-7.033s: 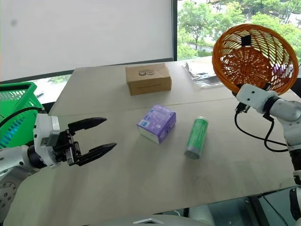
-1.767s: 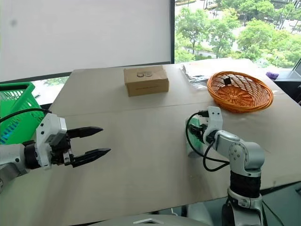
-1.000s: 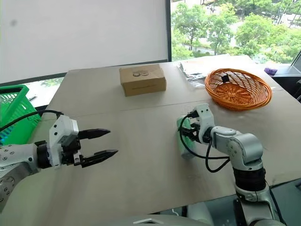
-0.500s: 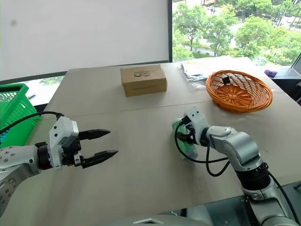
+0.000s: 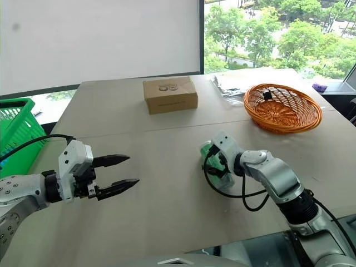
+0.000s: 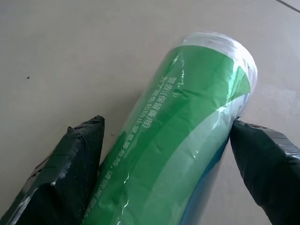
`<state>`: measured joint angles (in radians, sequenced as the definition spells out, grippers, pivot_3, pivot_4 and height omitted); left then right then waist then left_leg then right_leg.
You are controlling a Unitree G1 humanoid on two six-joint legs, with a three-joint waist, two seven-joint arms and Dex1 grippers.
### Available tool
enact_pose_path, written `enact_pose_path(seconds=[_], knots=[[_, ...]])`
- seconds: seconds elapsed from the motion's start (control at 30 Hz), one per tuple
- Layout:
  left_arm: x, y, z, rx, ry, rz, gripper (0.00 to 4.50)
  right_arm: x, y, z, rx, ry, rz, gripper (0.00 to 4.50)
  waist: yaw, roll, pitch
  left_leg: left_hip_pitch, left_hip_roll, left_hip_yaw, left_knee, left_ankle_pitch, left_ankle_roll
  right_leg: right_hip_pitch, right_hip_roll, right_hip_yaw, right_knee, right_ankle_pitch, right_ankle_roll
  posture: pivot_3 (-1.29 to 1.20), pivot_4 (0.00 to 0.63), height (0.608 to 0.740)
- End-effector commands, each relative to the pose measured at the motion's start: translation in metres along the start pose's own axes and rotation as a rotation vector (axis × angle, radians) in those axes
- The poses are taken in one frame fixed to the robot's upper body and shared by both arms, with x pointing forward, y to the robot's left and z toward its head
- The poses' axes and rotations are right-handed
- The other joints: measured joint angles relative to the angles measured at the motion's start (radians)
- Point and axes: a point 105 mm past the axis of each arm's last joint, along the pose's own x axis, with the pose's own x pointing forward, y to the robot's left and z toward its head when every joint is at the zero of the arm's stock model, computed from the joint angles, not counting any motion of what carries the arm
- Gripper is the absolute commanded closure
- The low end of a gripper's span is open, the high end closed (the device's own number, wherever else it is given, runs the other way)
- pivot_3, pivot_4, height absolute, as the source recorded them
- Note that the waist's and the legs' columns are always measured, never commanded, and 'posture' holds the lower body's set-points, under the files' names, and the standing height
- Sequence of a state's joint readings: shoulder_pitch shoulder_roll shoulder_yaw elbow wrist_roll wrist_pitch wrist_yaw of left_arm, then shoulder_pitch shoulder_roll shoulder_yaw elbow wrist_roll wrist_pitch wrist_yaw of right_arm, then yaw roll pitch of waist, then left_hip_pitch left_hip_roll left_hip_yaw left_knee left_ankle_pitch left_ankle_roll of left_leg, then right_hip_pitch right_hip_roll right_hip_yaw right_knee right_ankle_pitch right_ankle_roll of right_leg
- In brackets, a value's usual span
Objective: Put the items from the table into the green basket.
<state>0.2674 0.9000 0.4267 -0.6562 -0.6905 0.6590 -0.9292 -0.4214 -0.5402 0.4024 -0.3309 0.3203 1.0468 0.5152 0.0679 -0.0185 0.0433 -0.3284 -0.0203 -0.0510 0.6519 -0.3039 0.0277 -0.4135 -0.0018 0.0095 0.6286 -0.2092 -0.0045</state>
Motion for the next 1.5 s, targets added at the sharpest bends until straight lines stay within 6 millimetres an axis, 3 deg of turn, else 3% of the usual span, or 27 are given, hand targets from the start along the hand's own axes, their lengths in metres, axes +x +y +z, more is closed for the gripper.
enact_pose_path(seconds=[0.03, 0.17, 0.27, 0.43, 0.63, 0.77, 0.87, 1.0, 1.07, 1.3, 1.5], knots=[[-0.001, 0.0, 0.01, 0.053, -0.025, 0.006, 0.52, -0.002, 0.01, -0.036, -0.079, 0.163, 0.081, 0.05, 0.004, 0.0, 0.0, 0.0, 0.0, 0.0, 0.0, 0.0, 0.0, 0.0, 0.0, 0.0, -0.001, 0.0, 0.0, 0.22, 0.006, 0.74], [-0.002, 0.0, 0.009, 0.053, -0.022, -0.002, 0.52, -0.019, 0.02, -0.038, -0.211, 0.151, 0.223, 0.05, 0.029, 0.0, 0.0, -0.002, -0.002, -0.003, 0.0, -0.001, 0.002, 0.0, -0.003, -0.003, -0.003, -0.001, 0.002, 0.21, 0.009, 0.74], [-0.001, 0.002, 0.011, 0.059, -0.029, -0.002, 0.52, -0.024, 0.015, -0.036, -0.333, 0.07, 0.252, 0.05, 0.034, -0.001, 0.0, -0.004, -0.004, -0.006, 0.0, -0.002, 0.004, 0.0, -0.006, -0.006, -0.005, -0.003, 0.005, 0.2, 0.008, 0.74], [0.001, 0.001, 0.011, 0.06, -0.032, -0.007, 0.52, -0.024, -0.003, -0.045, -0.315, 0.098, 0.184, 0.05, 0.034, -0.003, 0.0, -0.005, -0.005, -0.007, 0.001, -0.002, 0.004, 0.001, -0.007, -0.008, -0.005, -0.003, 0.005, 0.2, 0.008, 0.74], [0.0, 0.0, 0.011, 0.054, -0.034, -0.011, 0.52, -0.024, -0.008, -0.042, -0.315, 0.069, 0.158, 1.81, 0.034, -0.004, 0.0, -0.004, -0.004, -0.008, 0.002, -0.002, 0.003, 0.002, -0.007, -0.01, -0.004, -0.003, 0.005, 0.2, 0.01, 0.74], [-0.001, 0.0, 0.012, 0.047, -0.039, -0.013, 0.52, -0.025, -0.012, -0.036, -0.321, 0.039, 0.132, 2.1, 0.033, -0.003, 0.001, -0.002, -0.004, -0.007, 0.003, -0.002, 0.003, 0.004, -0.009, -0.011, -0.004, -0.003, 0.005, 0.21, 0.012, 0.74], [-0.001, -0.001, 0.015, 0.023, -0.073, -0.02, 0.52, -0.025, -0.021, -0.019, -0.322, -0.037, 0.075, 2.12, 0.031, -0.005, 0.002, -0.001, -0.004, -0.007, 0.003, -0.002, 0.003, 0.004, -0.009, -0.013, -0.004, -0.003, 0.005, 0.21, 0.013, 0.74], [-0.001, 0.001, 0.028, -0.07, -0.18, -0.021, 0.52, -0.027, -0.027, 0.027, -0.342, -0.253, 0.032, 2.13, 0.022, -0.007, 0.007, 0.0, -0.001, -0.005, 0.003, -0.001, 0.002, 0.004, -0.009, -0.014, -0.002, -0.003, 0.005, 0.2, 0.011, 0.74], [0.001, 0.001, 0.035, -0.118, -0.233, -0.031, 0.52, -0.029, -0.027, 0.05, -0.336, -0.362, 0.016, 2.13, 0.023, -0.002, 0.016, -0.001, -0.001, -0.006, 0.003, 0.0, 0.0, 0.003, -0.009, -0.016, -0.001, -0.002, 0.005, 0.19, 0.008, 0.74], [0.015, 0.001, 0.068, -0.325, -0.467, -0.12, 0.52, -0.04, 0.015, 0.128, -0.4, -0.817, 0.114, 2.13, 0.028, 0.001, 0.016, -0.007, 0.001, -0.012, 0.0, 0.001, -0.003, -0.004, -0.006, -0.019, 0.002, 0.003, -0.003, 0.18, 0.0, 0.74], [0.019, 0.008, 0.101, -0.444, -0.68, -0.165, 0.52, -0.038, 0.041, 0.141, -0.467, -0.915, 0.195, 2.13, 0.034, -0.005, 0.013, -0.02, -0.005, -0.011, 0.003, 0.003, -0.008, -0.016, -0.013, -0.018, 0.003, 0.005, -0.003, 0.18, 0.0, 0.74]])
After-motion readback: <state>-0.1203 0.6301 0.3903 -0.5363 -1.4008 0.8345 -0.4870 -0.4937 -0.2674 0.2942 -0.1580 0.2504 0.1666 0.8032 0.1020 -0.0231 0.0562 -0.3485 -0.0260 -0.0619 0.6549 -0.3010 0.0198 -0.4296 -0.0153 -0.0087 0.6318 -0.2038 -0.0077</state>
